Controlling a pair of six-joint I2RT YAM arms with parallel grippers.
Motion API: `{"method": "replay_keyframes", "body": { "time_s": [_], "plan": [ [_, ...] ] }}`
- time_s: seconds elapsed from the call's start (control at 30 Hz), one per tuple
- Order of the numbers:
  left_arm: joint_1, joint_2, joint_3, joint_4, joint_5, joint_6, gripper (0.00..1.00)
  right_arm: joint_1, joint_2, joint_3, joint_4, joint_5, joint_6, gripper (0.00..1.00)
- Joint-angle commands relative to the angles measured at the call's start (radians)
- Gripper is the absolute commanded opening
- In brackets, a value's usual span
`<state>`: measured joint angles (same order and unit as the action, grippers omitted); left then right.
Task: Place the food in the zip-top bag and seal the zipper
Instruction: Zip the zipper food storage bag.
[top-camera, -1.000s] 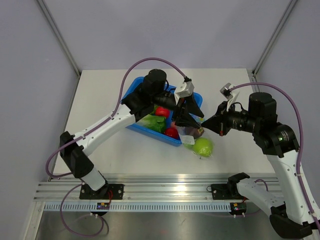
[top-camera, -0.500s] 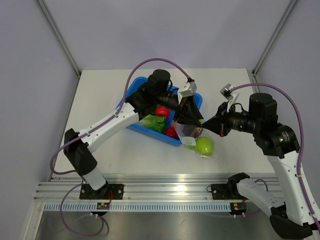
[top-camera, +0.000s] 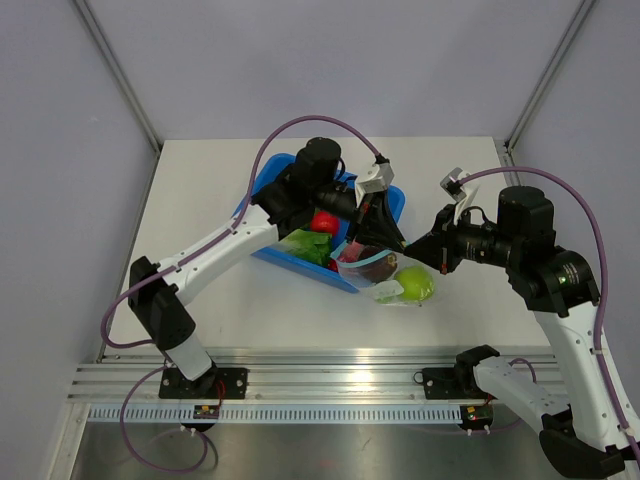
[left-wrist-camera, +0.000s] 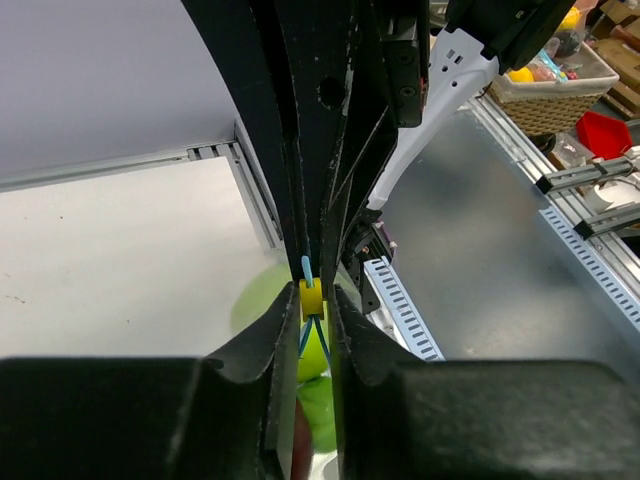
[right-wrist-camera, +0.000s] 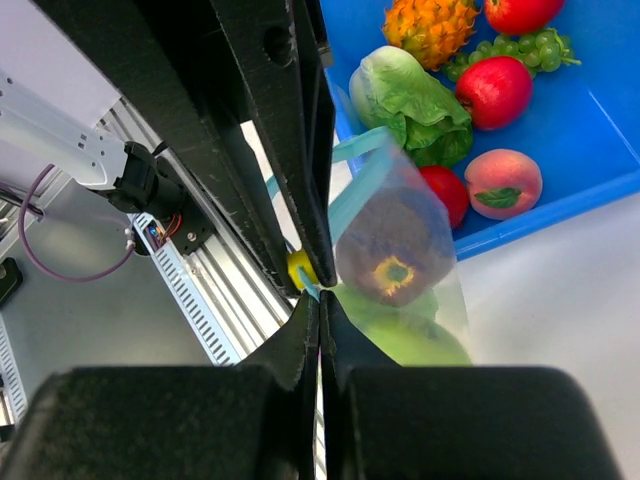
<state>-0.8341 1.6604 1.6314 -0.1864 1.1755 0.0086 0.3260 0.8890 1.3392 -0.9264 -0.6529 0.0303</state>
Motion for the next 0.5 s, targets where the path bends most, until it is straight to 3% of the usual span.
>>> {"method": "replay_keyframes", "body": {
  "time_s": [0.0, 0.03, 0.47],
  "plan": [
    [-0.003, 0.015, 0.047, 0.028, 0.058, -0.004, 0.12, -0.005, 0.002, 0.006, 0.031, 0.006, -0.017, 0.0],
    [-0.003, 0.013, 0.047, 0.028, 0.059, -0.002, 0.0, -0.005, 0.005, 0.003, 0.029, 0.009, -0.018, 0.0],
    [-0.003, -0.007, 0.021, 0.022, 0.041, -0.004, 0.0, -0.005, -0.019, -0.002, 0.021, 0.087, -0.023, 0.0]
  ]
}}
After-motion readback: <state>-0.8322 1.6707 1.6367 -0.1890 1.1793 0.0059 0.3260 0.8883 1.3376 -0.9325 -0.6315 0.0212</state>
